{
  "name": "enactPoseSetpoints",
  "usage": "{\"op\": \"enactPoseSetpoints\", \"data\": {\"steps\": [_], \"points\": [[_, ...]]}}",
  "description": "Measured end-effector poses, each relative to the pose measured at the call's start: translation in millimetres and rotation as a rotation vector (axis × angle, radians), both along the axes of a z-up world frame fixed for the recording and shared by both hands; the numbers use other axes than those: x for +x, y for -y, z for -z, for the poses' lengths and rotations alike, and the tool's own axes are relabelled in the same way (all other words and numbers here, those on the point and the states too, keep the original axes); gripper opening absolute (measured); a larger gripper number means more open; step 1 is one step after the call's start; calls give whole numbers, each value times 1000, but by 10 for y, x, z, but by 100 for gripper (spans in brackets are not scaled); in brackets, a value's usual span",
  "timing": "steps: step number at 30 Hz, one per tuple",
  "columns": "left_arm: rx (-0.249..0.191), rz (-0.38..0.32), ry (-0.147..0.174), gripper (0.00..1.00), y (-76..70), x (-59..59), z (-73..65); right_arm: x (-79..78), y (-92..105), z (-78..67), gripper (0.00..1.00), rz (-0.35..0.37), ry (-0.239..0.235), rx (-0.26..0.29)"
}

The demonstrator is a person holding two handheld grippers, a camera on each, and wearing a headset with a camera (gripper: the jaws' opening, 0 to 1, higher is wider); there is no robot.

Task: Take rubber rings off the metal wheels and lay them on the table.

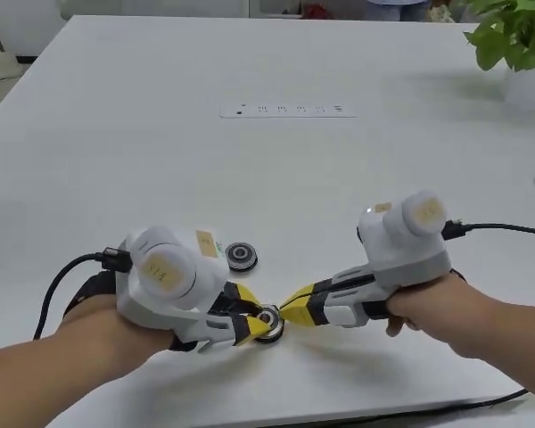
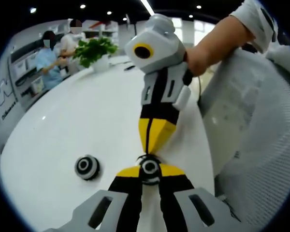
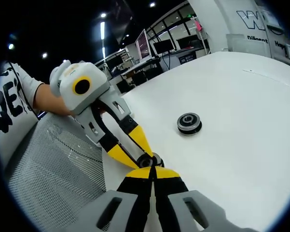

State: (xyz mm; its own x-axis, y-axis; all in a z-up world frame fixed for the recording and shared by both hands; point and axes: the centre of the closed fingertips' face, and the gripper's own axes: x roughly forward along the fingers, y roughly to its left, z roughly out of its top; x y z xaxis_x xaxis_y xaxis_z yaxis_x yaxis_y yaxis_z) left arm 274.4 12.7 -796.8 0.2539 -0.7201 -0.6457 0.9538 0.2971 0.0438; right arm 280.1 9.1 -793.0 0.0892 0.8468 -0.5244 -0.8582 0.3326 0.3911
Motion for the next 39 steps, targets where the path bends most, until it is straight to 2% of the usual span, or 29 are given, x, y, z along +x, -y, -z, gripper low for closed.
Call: {"op": "enactPoseSetpoints", "data": {"steps": [17,18,19,20,21,22,23,24,30,32,36,39], "points": [[1,0,-2,12,-1,-14,-21,-37,-65,-59,0,-7,-33,44],[2,0,-2,12,-1,-13,-21,-47,-79,-72,0,-9,-38,53],[2,0,-1,12,-1,-11,-21,-83,-146,-144,0,-18,-58,99],[2,-1,-1,12,1,-10,-20,-75,-207,-226,0,-11,-58,142],[2,-2,-1,12,1,-8,-20,-102,-233,-270,0,-22,-70,154],[3,-2,0,13,1,-6,-20,-101,-211,-184,0,-48,-17,74],[3,-2,0,13,1,-5,-20,-125,-236,-180,0,-68,4,79],[2,-2,0,13,0,-4,-20,-132,-236,-168,0,-52,-26,88],[-10,7,7,13,-3,-3,-22,-62,-122,-132,0,-24,-28,82],[-15,4,0,13,0,-3,-23,-46,-104,-129,0,-13,-28,80],[-2,17,3,14,8,-13,-24,-45,-87,-129,0,-9,-27,76],[-1,26,-6,17,13,-34,-34,-48,-85,-134,0,-9,-32,79]]}}
